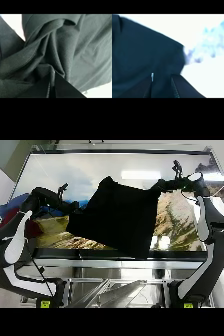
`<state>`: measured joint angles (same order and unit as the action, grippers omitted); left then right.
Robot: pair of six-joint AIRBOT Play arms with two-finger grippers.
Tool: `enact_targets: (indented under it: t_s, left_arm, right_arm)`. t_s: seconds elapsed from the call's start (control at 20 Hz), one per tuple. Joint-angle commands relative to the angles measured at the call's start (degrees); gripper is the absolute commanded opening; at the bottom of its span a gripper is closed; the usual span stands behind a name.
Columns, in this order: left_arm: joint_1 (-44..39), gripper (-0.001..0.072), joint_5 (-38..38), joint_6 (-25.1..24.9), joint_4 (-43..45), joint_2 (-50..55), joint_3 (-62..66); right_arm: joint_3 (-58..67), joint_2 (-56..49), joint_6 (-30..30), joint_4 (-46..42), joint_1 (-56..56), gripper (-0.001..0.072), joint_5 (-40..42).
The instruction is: Fold the shirts.
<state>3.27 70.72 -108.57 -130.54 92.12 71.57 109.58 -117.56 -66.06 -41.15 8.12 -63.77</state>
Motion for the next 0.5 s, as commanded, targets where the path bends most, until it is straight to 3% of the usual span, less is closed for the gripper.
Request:
enact_targets:
  t_s: [0.0,0.05,0.1,0.45]
  left_arm:
    - [-0.2,0.0076,-7.0,-0.1,0.8,-5.1,-1.3]
    - [0.8,0.0558,-7.3,-0.5,2.1,-5.4,1.1]
    - [1.9,0.0692,-7.2,-0.2,3.5,-5.3,3.4]
    - [12.9,0.0689,2.6,-3.2,10.8,-5.2,3.9]
  right_arm:
    - [3.6,0.6,-0.8,1.2,2.0,0.0307,-1.6]
    - [3.6,2.2,-0.8,1.2,3.5,0.0373,-3.7]
    - [3.6,3.7,-0.9,1.3,5.3,0.0388,-6.6]
    - [2.4,7.1,-6.5,1.3,13.9,0.0385,-32.3]
